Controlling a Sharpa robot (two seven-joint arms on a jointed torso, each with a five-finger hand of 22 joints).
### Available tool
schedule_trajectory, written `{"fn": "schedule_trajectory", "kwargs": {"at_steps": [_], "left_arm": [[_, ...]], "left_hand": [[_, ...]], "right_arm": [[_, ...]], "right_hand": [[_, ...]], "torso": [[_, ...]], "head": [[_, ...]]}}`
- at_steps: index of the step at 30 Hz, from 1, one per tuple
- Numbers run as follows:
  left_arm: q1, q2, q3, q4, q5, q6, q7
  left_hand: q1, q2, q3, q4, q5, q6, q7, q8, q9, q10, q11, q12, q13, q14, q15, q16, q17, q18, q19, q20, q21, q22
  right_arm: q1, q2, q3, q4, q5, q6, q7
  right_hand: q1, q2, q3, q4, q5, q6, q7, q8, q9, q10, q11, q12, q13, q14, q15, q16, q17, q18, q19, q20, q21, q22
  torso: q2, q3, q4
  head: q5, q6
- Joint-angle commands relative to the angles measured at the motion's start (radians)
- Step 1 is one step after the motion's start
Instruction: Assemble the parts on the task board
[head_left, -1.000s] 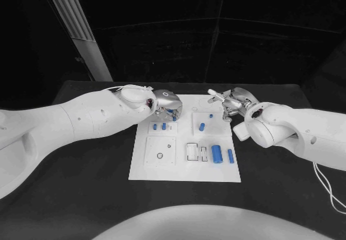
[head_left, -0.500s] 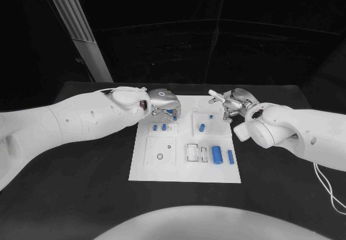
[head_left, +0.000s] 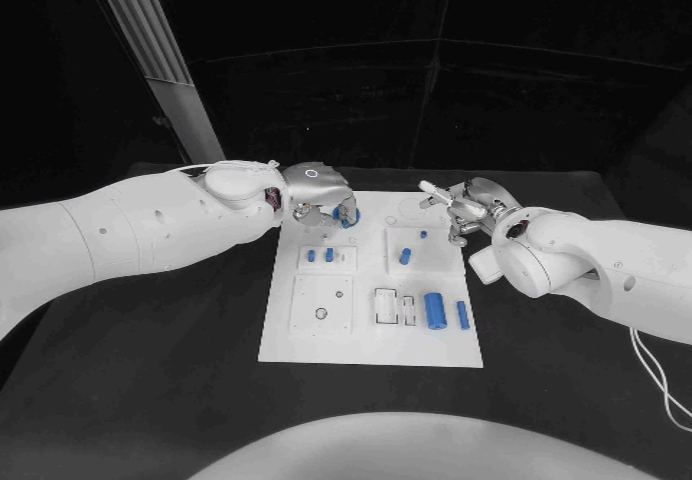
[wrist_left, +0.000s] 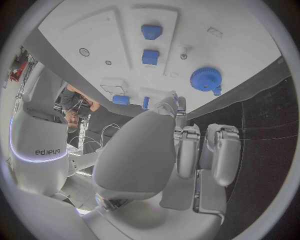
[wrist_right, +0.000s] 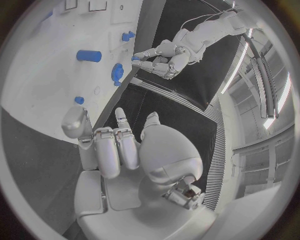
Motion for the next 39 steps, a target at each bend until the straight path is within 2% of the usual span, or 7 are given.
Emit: {"fn": "schedule_trajectory", "kwargs": {"at_steps": [1,14,24,39], "left_arm": [[0.004,-0.011,0.0,0.007,0.011,0.012,-0.008],[0.003,-0.043,0.0,-0.002,0.011,0.076,-0.035],[-0.006,-0.039,0.0,-0.022,0.011,0.104,-0.044],[-0.018,-0.029,0.0,-0.043,0.011,0.135,-0.048]], "left_hand": [[-0.008,0.001,0.0,0.003,0.0,0.012,0.007,0.005,0.002,0.005,-0.001,-0.004,-0.001,0.104,0.002,0.003,0.263,-0.007,0.103,-0.002,0.004,0.263],[-0.007,-0.001,0.004,0.002,0.0,0.007,0.008,0.001,0.0,0.003,-0.001,-0.01,-0.001,0.104,0.002,0.003,0.263,-0.007,0.103,-0.002,0.004,0.263],[-0.001,-0.004,0.01,-0.001,0.0,0.003,0.008,-0.004,-0.002,0.001,-0.001,-0.017,-0.001,0.104,0.002,0.003,0.263,-0.007,0.103,-0.002,0.004,0.263],[0.0,-0.005,0.011,-0.001,0.0,0.002,0.009,-0.005,-0.002,0.0,-0.001,-0.019,-0.001,0.104,0.002,0.003,0.263,-0.007,0.103,-0.002,0.004,0.263]], "right_arm": [[0.001,0.0,0.0,0.002,0.001,0.007,0.002],[0.001,-0.003,0.0,0.003,0.001,0.006,0.003],[0.001,-0.002,0.0,0.003,0.001,0.008,0.004],[0.001,-0.004,0.0,0.005,0.001,0.008,0.003]], "right_hand": [[0.013,0.0,-0.007,0.0,0.006,-0.005,-0.003,0.005,0.0,0.058,-0.007,0.003,0.215,0.05,-0.008,0.004,0.195,0.002,0.007,-0.003,0.0,0.11],[0.013,0.0,-0.007,0.0,0.006,-0.005,-0.003,0.005,0.0,0.058,-0.007,0.003,0.215,0.05,-0.008,0.004,0.195,0.002,0.007,-0.003,0.0,0.11],[0.013,0.0,-0.007,0.0,0.006,-0.005,-0.003,0.005,0.0,0.058,-0.007,0.003,0.215,0.05,-0.008,0.004,0.195,0.002,0.007,-0.003,0.0,0.11],[0.013,0.0,-0.007,0.0,0.006,-0.005,-0.003,0.005,0.0,0.058,-0.007,0.003,0.215,0.05,-0.008,0.004,0.195,0.002,0.007,-0.003,0.0,0.11]], "torso": [[0.0,0.0003,-0.0005],[0.001,-0.0008,0.0002],[0.0,-0.0004,-0.0012],[0.001,-0.0006,-0.0015]], "head": [[0.003,-0.001],[0.004,-0.001],[0.01,-0.002],[0.006,-0.008]]}}
